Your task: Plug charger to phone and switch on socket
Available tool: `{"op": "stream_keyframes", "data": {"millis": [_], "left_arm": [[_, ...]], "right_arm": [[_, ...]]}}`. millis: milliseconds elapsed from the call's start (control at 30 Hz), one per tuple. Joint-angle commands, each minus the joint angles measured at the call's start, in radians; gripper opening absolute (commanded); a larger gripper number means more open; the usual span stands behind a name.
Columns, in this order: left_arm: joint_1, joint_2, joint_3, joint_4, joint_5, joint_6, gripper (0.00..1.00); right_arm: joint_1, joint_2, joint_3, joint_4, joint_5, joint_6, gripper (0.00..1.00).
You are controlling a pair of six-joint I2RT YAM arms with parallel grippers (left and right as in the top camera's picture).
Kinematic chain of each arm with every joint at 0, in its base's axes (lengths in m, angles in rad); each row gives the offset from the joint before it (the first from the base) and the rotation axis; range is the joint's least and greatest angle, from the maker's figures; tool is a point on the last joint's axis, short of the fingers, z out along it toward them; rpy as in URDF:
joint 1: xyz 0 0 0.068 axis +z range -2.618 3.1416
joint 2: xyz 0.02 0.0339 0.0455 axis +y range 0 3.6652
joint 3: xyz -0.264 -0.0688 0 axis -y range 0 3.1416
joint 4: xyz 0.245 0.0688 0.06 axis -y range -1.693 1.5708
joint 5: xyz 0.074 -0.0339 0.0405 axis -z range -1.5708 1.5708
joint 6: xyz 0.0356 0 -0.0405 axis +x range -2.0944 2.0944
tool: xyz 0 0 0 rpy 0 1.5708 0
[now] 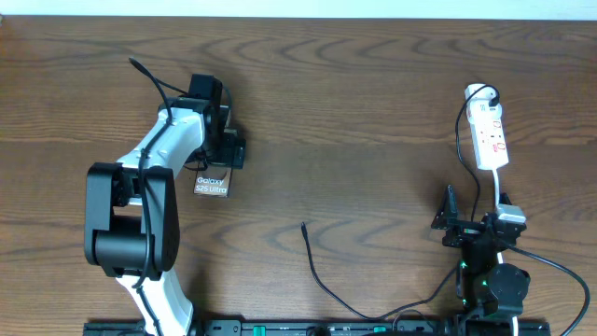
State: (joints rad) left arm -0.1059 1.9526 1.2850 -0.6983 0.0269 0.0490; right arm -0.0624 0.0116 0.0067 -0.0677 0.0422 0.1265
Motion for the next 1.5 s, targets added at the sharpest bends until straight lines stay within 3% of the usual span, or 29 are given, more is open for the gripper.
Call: {"op": "stream_keyframes", "data": {"millis": [0, 1000, 1467], "left_arm": [[0.005, 0.006, -0.005, 0.005, -0.008, -0.020, 0.98], [0.005, 0.021, -0.094, 0.099, -0.009, -0.020, 0.98], [0.005, 0.021, -0.096, 0.062, -0.009, -0.020, 0.98]], "right_arm": [[0.005, -0.007, -0.001, -0.004, 0.008, 0.015, 0.99], [0.005, -0.007, -0.001, -0.004, 0.008, 0.015, 0.99], [0.005, -0.007, -0.001, -0.004, 0.008, 0.015, 0.99]]}}
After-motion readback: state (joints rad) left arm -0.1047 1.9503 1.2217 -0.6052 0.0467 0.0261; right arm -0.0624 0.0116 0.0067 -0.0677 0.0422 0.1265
